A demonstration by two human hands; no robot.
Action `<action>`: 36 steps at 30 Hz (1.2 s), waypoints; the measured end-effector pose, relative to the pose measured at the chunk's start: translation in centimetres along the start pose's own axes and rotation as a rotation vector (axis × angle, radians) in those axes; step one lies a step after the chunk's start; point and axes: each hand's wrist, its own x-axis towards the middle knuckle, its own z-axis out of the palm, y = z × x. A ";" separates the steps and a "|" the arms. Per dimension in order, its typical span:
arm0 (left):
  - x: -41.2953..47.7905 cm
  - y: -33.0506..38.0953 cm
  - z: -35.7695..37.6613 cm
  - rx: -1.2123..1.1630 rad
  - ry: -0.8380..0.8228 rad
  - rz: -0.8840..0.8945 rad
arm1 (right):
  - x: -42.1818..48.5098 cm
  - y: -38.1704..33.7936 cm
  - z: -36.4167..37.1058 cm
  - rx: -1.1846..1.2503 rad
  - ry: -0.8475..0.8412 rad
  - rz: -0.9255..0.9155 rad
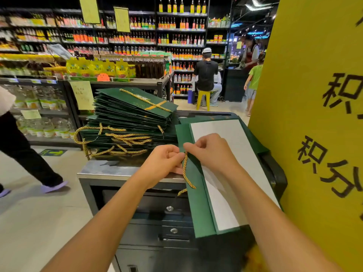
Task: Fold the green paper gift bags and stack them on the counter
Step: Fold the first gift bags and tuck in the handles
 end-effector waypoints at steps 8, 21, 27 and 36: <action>0.2 -0.5 -0.7 0.026 -0.022 0.019 | 2.3 -0.7 0.6 -0.199 -0.114 0.096; 0.7 -0.1 -0.3 -0.005 0.045 -0.029 | -0.3 0.9 -0.6 0.390 -0.136 0.079; 0.8 -0.3 -0.3 -0.024 0.053 -0.034 | -0.7 2.7 -2.5 0.746 -0.213 0.110; 0.5 -0.2 0.1 -0.011 0.079 -0.040 | -1.1 3.1 -1.0 0.317 0.034 -0.081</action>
